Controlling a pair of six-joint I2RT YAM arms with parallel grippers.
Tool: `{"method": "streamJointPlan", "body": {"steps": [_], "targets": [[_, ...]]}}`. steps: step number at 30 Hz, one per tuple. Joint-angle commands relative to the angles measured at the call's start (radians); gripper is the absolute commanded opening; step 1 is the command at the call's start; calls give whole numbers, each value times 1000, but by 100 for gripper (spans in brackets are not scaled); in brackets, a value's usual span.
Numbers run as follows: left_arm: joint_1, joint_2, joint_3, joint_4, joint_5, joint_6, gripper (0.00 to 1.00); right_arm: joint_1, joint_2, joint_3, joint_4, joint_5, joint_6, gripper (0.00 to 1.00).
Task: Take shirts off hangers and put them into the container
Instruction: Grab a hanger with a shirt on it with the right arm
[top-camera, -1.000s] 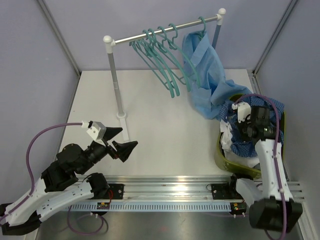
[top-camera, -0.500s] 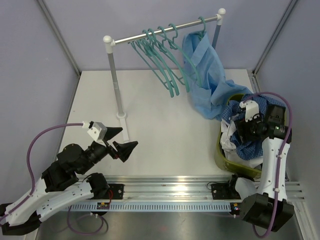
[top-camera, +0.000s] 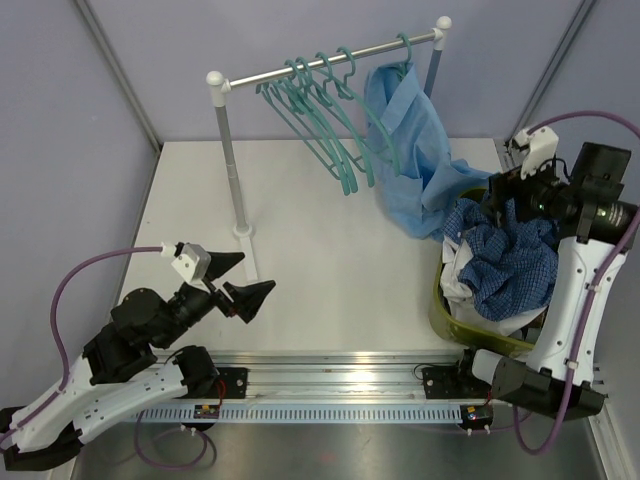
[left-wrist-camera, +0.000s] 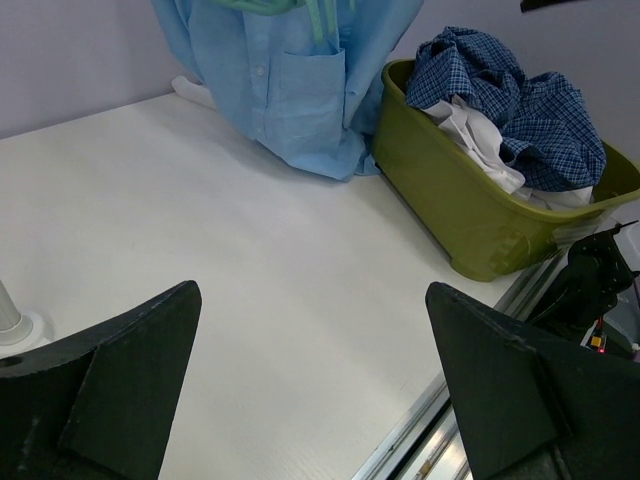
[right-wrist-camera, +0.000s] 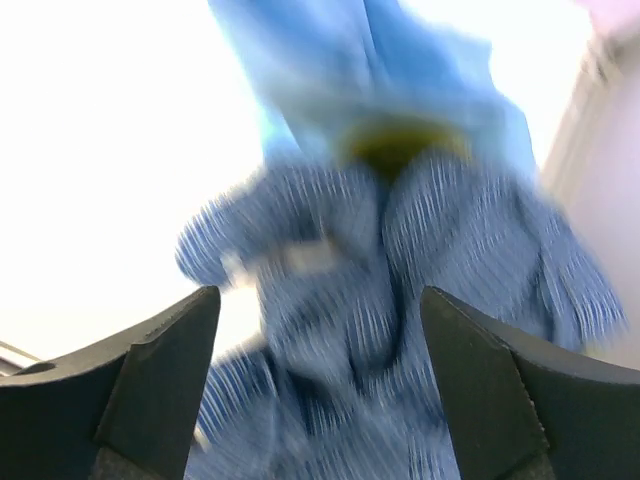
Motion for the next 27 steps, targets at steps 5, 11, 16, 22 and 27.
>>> {"method": "streamJointPlan", "body": {"steps": [5, 11, 16, 22, 27], "targets": [[-2, 25, -21, 88, 5, -48, 99, 169, 282, 394, 337, -282, 518, 84], [-2, 53, -41, 98, -51, -110, 99, 408, 397, 504, 529, 129, 583, 88], [-2, 67, -52, 95, -58, -127, 99, 480, 566, 733, 428, 243, 573, 84], [-2, 50, -63, 79, -55, -136, 99, 540, 698, 819, 331, 408, 500, 74], [-2, 41, -75, 78, -56, -133, 99, 552, 737, 815, 291, 434, 484, 66]]}}
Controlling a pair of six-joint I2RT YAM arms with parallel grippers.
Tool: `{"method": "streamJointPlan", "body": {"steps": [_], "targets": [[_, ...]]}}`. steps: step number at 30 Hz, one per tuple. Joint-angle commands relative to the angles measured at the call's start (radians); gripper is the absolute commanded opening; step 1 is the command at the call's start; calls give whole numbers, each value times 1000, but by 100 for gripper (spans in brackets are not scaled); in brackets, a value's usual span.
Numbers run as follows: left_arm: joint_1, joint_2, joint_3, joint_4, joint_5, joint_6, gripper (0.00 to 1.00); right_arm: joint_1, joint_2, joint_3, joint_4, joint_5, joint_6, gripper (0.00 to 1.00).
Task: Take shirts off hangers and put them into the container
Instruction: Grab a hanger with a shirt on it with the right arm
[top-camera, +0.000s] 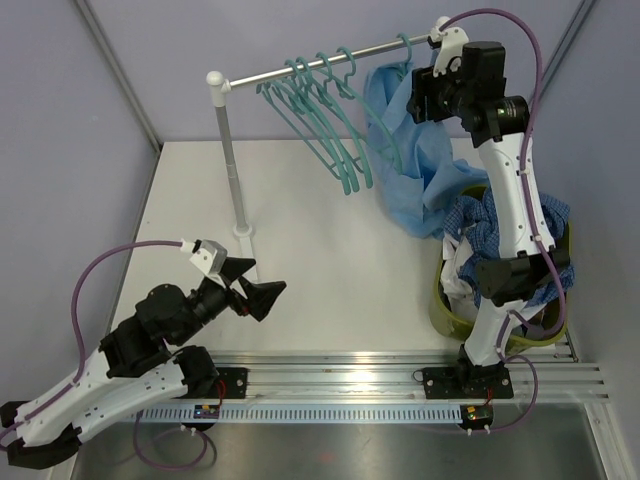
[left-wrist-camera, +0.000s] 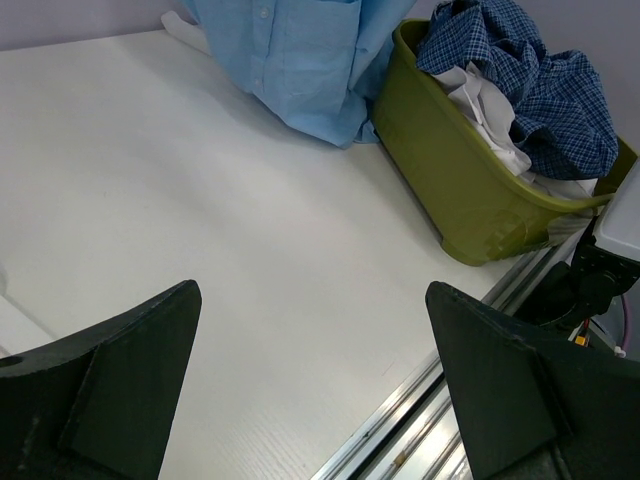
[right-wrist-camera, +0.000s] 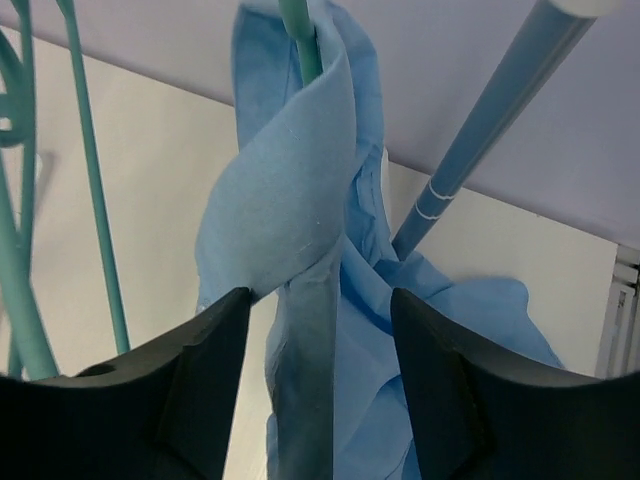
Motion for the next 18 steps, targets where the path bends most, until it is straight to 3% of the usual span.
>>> {"method": "streamJointPlan", "body": {"steps": [1, 5, 6, 9, 12, 18], "targets": [[-2, -8, -7, 47, -25, -12, 99, 13, 5, 28, -28, 81, -26, 62], [-2, -7, -7, 46, -20, -15, 99, 18, 35, 38, -25, 103, -29, 38], [-2, -12, -10, 43, -20, -14, 99, 21, 40, 40, -22, 101, -30, 22], [-2, -20, -13, 43, -22, -18, 99, 21, 39, 55, 1, 76, -33, 0], [-2, -27, -16, 40, -23, -23, 99, 21, 25, 74, 47, 60, -29, 0], [-2, -29, -16, 38, -23, -23, 99, 21, -98, -41, 253, 17, 11, 0]]}}
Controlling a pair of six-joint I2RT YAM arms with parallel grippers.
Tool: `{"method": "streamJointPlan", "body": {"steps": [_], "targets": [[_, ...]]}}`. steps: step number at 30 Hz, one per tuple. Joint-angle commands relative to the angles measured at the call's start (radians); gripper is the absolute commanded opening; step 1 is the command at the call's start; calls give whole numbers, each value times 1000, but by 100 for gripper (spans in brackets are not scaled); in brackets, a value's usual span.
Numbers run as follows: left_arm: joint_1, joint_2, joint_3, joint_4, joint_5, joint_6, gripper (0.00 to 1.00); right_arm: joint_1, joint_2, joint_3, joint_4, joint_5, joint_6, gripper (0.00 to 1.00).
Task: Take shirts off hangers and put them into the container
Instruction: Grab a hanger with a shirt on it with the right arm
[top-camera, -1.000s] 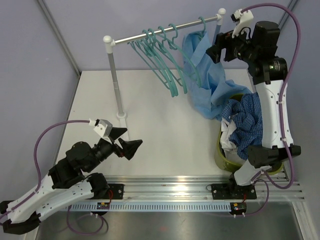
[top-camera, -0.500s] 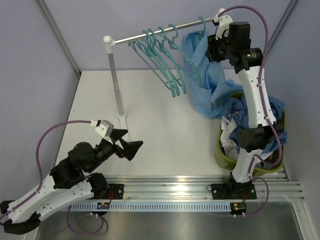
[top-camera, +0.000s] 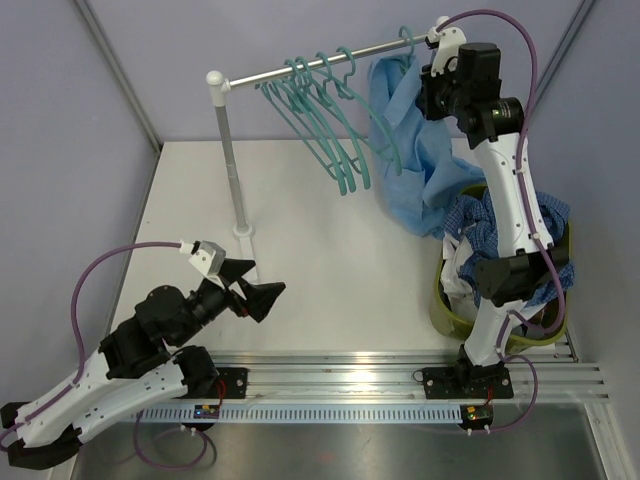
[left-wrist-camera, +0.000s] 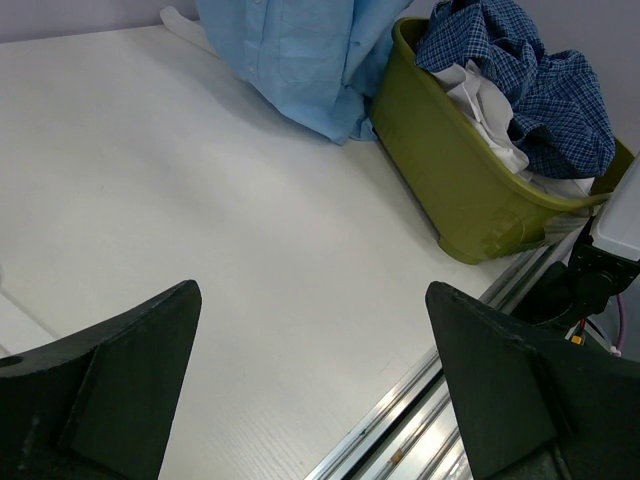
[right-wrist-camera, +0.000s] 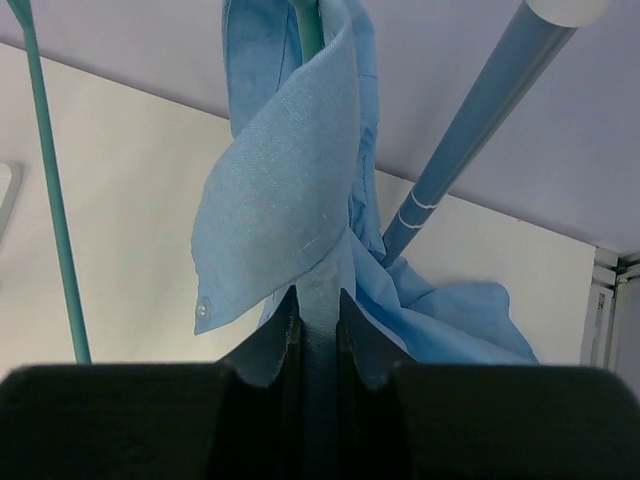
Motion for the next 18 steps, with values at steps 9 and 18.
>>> {"method": "streamJointPlan", "body": {"steps": [9, 18], "targets": [[-2, -23, -7, 38, -25, -9, 99, 9, -250, -212, 368, -87, 49, 0], [-2, -29, -15, 28, -33, -13, 99, 9, -365, -409, 362, -116, 23, 0]]}}
